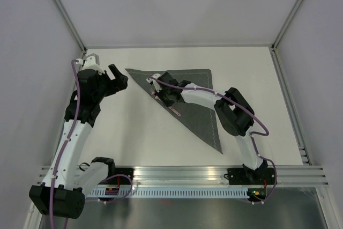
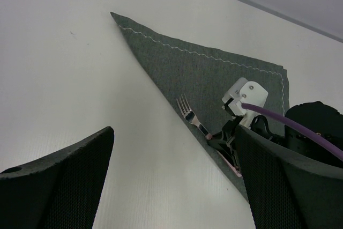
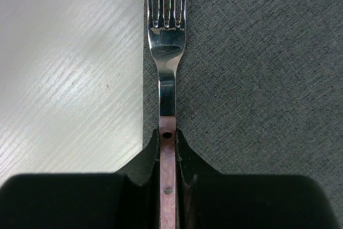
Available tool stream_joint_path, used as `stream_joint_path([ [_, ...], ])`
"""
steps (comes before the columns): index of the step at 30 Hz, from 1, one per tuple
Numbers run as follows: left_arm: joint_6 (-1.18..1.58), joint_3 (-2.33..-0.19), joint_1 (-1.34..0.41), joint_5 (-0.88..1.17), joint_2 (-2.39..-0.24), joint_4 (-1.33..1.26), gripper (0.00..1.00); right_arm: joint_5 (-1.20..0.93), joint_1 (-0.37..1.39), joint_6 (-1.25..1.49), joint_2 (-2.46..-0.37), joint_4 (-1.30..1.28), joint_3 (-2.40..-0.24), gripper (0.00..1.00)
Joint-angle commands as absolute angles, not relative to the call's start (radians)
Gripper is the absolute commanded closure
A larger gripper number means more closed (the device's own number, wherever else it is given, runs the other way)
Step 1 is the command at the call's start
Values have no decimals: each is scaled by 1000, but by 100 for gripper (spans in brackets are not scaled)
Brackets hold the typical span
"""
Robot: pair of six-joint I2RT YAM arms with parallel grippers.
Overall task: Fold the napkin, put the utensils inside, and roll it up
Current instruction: Place the fork on the napkin.
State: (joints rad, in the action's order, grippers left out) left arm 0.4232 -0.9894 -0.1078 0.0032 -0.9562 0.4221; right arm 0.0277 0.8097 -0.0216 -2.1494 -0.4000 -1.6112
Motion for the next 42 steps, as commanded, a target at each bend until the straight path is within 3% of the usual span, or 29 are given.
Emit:
stream_joint_path([
  [1,419,-1008,-104,8,-957,417,3,49,813,-3,-2175,-393,-1654,100],
  [28,420,-1006,-104,8,-968,416,3,48,813,-3,-2181,-400,-1643,100],
  [38,405,-986,-104,23,-939,374,0,34,811,-3,-2169,-390,-1628,83],
  [39,405,-986,-104,23,-937,367,0,34,813,-3,-2163,-393,-1628,77],
  [42,407,-983,-104,21,-933,361,0,32,813,-3,-2157,-393,-1626,71],
])
